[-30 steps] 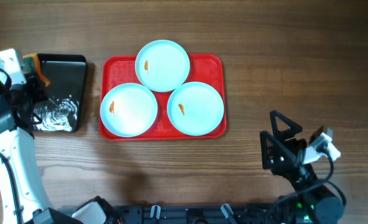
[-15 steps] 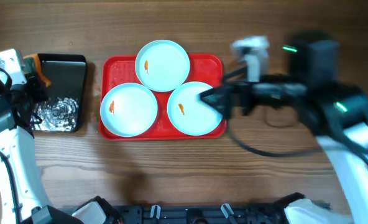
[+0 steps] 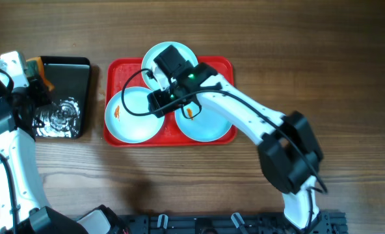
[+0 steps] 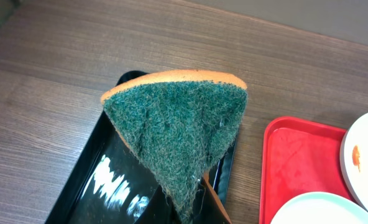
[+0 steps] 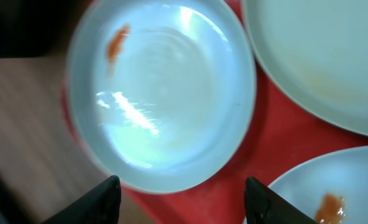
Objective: Clean dirty plates on tray and stack at the side
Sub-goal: 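Reach the right gripper to the right plate and grip its rim, then scrub the held plate with the sponge in the left gripper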
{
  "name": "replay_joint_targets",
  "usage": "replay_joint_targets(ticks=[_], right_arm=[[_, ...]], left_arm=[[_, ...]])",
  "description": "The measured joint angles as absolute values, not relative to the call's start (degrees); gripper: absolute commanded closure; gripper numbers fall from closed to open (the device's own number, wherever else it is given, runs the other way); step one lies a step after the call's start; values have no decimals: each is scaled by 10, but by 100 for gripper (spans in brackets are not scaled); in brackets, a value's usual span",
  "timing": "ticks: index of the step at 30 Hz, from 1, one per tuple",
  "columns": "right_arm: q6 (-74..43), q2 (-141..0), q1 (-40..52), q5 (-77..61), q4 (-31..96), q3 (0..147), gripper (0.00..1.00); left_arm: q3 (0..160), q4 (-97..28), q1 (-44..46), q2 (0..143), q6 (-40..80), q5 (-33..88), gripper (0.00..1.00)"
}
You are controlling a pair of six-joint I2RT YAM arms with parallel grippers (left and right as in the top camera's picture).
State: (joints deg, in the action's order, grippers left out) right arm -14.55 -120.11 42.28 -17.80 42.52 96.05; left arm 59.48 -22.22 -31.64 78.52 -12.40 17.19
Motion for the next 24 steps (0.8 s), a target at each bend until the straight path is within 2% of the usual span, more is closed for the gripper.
replay_joint_targets(ticks=[3,6,14,18,20,21,22,24], right_arm=[[-155,-1218,423,-138,409,961,37],[-162,-1224,423,-114,395,961,49],[-184,-1284,438,-106,361,961,53],[-191,-1286,450,-95,357,961,74],[-197,-1286,448,-89,359,961,82],[-197,-1286,448,-87,362,961,92],[-198,-1286,447,-85,367,961,96],[-205,-1286,446,-78,371,961,95]], left_arm=[[595,-223,-316,785,-124,172,96],[595,-223,-316,785,-124,172,96],[595,-223,-316,785,-124,172,96],[595,-223,-316,785,-124,172,96],[595,-223,-316,785,-124,172,96],[595,-223,-316,785,-124,172,96],[595,-223,-316,785,-123,172,96],[595,-222,-316,785,-113,182,96]])
